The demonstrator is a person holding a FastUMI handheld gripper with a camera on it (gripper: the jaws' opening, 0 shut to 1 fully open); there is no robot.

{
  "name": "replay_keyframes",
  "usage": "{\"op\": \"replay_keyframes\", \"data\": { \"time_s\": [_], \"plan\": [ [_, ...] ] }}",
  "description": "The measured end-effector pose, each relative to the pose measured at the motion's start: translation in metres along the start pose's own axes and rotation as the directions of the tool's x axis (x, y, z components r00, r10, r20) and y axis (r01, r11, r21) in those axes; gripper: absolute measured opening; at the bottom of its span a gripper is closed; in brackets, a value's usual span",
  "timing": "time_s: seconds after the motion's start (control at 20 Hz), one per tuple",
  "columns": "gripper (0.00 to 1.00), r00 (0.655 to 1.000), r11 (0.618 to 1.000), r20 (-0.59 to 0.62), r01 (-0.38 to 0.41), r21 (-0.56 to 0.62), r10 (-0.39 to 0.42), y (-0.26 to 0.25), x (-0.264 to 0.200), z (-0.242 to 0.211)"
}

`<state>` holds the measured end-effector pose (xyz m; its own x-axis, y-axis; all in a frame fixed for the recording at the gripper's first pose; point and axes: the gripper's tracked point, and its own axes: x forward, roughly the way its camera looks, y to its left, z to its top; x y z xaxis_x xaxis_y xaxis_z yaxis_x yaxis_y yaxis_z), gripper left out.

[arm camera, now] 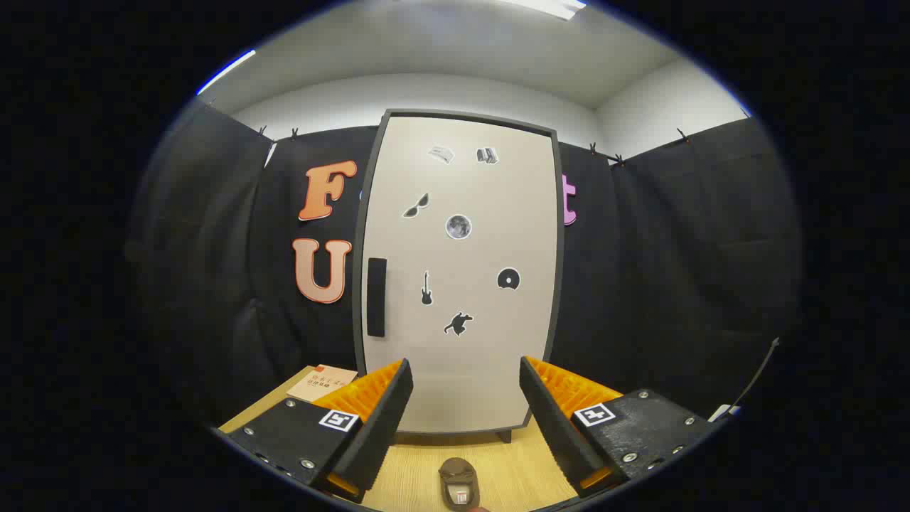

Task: Open the shoe cabinet door, grab the shoes and put them into the shoe cabinet, then close the shoe cabinet door.

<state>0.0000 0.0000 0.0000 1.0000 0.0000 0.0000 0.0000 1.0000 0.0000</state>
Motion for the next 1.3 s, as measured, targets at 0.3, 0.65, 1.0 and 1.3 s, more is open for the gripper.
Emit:
{"op": "replay_keyframes", "data": {
  "time_s": [0.3, 0.65, 1.0, 1.3],
  "plan": [
    [0.94, 1.000, 1.000, 0.003, 0.002, -0.006, -0.002, -0.002, -0.002, 0.002],
    [0.94, 1.000, 1.000, -0.006, 0.001, -0.007, -0.001, -0.003, -0.003, 0.000],
    [0.94, 1.000, 1.000, -0.011, -0.014, -0.008, 0.014, 0.006, 0.002, -0.003],
    [0.95, 0.998, 0.998, -0.011, -0.064, -0.001, 0.064, 0.038, 0.029, -0.004]
  ]
}}
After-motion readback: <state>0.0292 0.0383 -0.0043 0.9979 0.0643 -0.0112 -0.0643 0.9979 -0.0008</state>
